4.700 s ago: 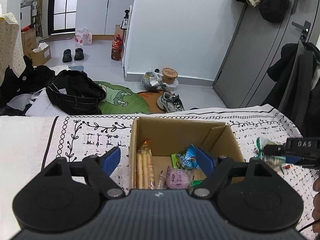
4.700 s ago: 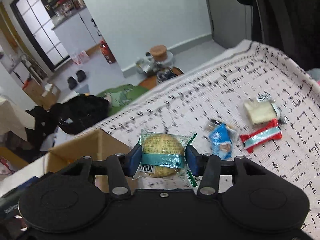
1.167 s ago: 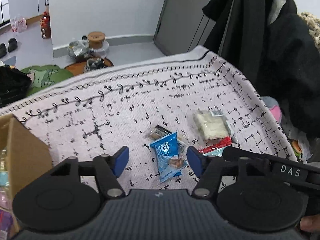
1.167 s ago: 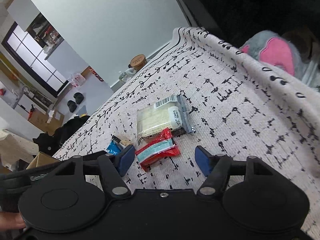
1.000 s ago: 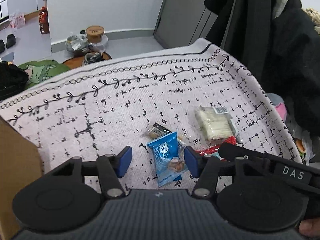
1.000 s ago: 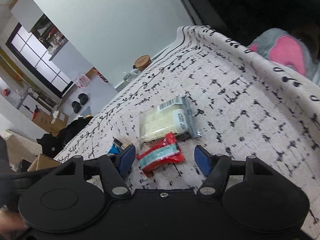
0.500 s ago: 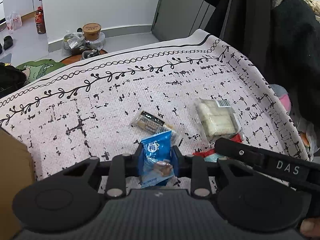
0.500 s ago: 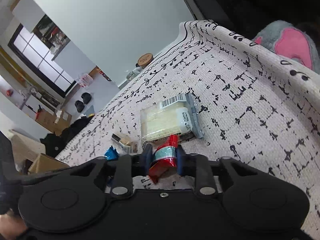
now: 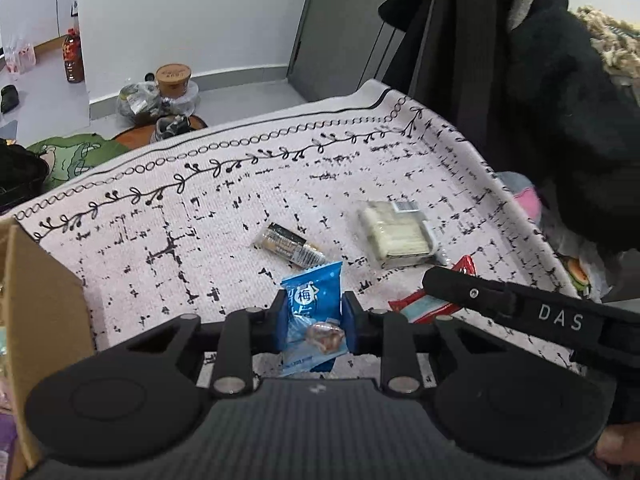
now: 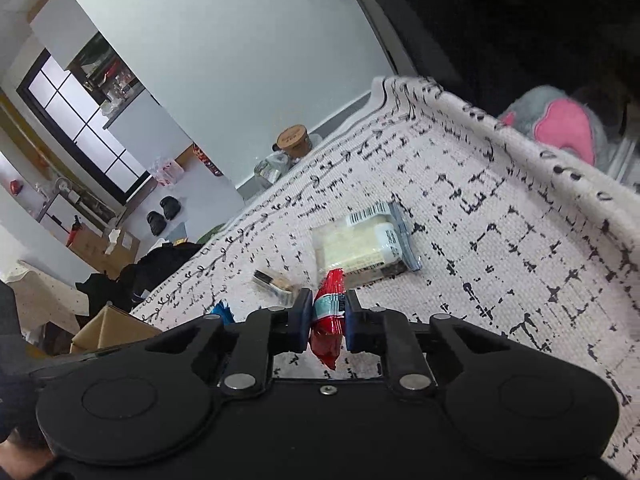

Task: Organize snacks
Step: 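Carry both packets over the cardboard box and open both tools to drop them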

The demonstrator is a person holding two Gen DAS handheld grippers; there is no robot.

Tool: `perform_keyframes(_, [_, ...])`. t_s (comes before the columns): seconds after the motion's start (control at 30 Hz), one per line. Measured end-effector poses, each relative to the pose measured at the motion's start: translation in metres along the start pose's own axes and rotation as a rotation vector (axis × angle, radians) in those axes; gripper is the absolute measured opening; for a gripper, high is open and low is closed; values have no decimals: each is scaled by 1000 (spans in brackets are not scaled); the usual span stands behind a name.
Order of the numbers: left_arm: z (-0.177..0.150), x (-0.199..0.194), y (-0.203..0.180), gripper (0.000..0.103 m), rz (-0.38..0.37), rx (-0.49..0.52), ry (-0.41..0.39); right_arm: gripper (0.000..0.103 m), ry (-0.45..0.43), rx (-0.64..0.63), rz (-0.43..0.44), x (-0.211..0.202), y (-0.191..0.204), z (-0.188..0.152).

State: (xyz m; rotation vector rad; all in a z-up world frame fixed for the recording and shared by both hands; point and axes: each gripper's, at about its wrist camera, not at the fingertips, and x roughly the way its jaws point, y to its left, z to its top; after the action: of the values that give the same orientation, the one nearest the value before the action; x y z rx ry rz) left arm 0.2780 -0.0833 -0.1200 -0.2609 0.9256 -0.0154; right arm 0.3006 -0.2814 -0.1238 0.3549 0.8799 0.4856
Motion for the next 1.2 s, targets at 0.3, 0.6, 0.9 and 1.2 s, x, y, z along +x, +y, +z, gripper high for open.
perform_keyframes(0.3, [-2, -35, 1, 26, -8, 5, -46, 16, -57, -17, -24, -26, 24, -2])
perform_keyframes(0.6, [-9, -72, 9, 26, -13, -6, -93, 16, -94, -47, -28, -43, 50, -2])
perform_keyframes(0.9, [-25, -103, 33, 26, -7, -60, -116, 16, -107, -87, -17, -50, 82, -12])
perform_keyframes(1.2, [-28, -135, 56, 26, -12, -92, -162, 16, -115, -128, -5, -48, 115, -24])
